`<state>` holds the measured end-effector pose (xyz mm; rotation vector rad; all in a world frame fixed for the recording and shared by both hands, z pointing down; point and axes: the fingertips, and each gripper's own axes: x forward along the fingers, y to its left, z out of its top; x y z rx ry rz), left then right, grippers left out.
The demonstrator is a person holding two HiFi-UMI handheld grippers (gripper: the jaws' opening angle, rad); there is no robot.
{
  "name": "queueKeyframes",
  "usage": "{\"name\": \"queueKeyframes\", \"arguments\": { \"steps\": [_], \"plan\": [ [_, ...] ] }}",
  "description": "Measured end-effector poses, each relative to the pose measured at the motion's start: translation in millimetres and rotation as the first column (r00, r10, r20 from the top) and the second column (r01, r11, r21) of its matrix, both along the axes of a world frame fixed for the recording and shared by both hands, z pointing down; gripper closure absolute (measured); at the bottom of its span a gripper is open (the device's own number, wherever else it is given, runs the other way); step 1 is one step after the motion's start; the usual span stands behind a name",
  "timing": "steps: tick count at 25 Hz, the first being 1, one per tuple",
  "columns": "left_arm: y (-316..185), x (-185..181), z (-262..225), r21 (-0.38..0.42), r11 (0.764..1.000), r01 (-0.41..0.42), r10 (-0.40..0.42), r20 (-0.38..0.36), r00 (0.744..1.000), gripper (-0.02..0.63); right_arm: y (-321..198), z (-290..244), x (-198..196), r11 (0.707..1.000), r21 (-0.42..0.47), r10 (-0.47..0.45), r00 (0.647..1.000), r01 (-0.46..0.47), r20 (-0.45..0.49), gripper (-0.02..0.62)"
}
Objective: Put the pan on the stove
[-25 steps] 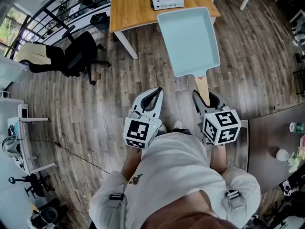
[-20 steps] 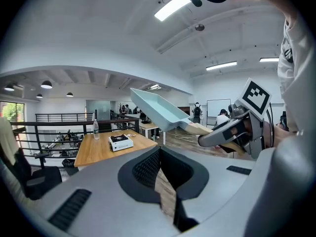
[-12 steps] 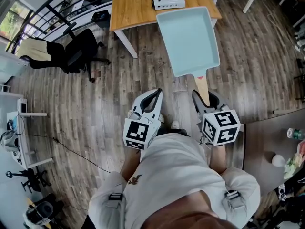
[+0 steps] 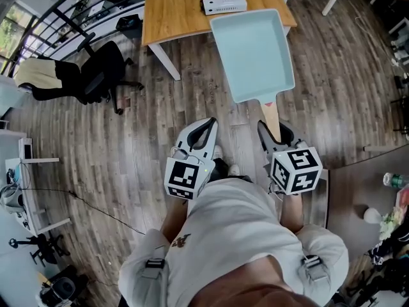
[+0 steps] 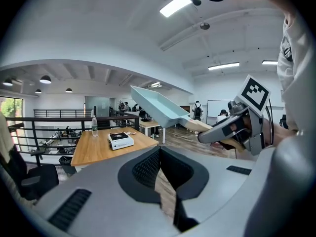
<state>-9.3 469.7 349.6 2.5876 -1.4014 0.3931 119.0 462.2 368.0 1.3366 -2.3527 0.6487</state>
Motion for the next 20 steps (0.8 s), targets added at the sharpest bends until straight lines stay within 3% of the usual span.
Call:
{"name": "queueKeyframes", "arguments": {
  "steps": [20],
  "plan": [
    [-94, -61, 0, 0.016, 0.999, -0.045, 0.046, -0.03, 0.999, 0.588, -80, 2, -54, 0.998, -0.011, 0.062, 0.998, -0.062, -0.034, 0.474]
  ]
}}
